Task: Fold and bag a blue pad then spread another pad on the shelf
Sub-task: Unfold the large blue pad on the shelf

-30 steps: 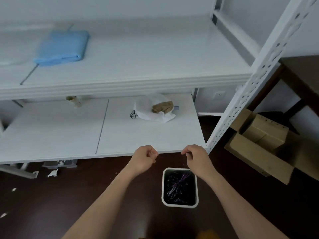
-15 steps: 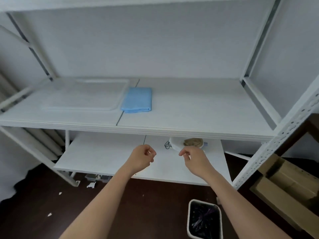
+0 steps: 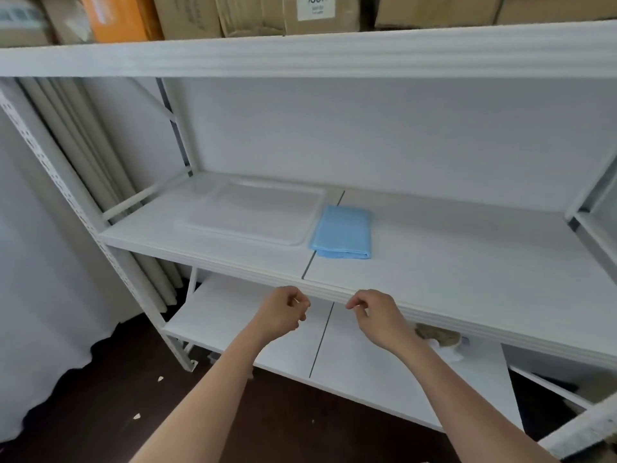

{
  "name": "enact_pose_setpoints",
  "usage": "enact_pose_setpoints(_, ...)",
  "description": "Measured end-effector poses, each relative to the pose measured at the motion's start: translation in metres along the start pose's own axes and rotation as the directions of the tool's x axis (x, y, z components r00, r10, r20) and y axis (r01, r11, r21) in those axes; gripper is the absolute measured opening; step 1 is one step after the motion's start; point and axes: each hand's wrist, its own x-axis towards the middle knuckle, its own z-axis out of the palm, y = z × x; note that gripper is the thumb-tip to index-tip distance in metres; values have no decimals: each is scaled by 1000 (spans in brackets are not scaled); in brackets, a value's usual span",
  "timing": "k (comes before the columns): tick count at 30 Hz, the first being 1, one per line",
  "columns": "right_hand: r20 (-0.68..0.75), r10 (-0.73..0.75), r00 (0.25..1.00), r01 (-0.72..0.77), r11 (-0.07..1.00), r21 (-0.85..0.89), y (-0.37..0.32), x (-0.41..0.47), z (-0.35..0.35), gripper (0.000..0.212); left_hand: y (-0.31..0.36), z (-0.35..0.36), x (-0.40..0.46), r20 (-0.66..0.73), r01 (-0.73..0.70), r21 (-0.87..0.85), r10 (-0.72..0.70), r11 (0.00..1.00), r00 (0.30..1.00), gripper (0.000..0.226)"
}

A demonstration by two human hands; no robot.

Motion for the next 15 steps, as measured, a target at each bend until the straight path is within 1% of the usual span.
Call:
enact_pose_setpoints(4, -3, -29, 1000, 29, 1000, 5, -16, 50, 18, 24, -9, -27, 33, -27, 22, 5, -22, 1000, 999, 15)
enact_pose_setpoints(7, -10, -8, 1000, 8, 1000, 30, -22, 95, 28, 23, -15, -49, 66, -54, 46, 19, -45, 999, 998, 13)
enact_pose_setpoints(12, -43, 40, 998, -37, 997, 74, -20, 172, 37, 22, -11, -88, 130, 27, 104, 65, -105, 993, 994, 12)
enact_pose_setpoints(15, -57, 82, 995, -79, 996, 43, -14, 211, 42, 21, -7, -107, 167, 28, 81, 72, -84, 994, 996, 11)
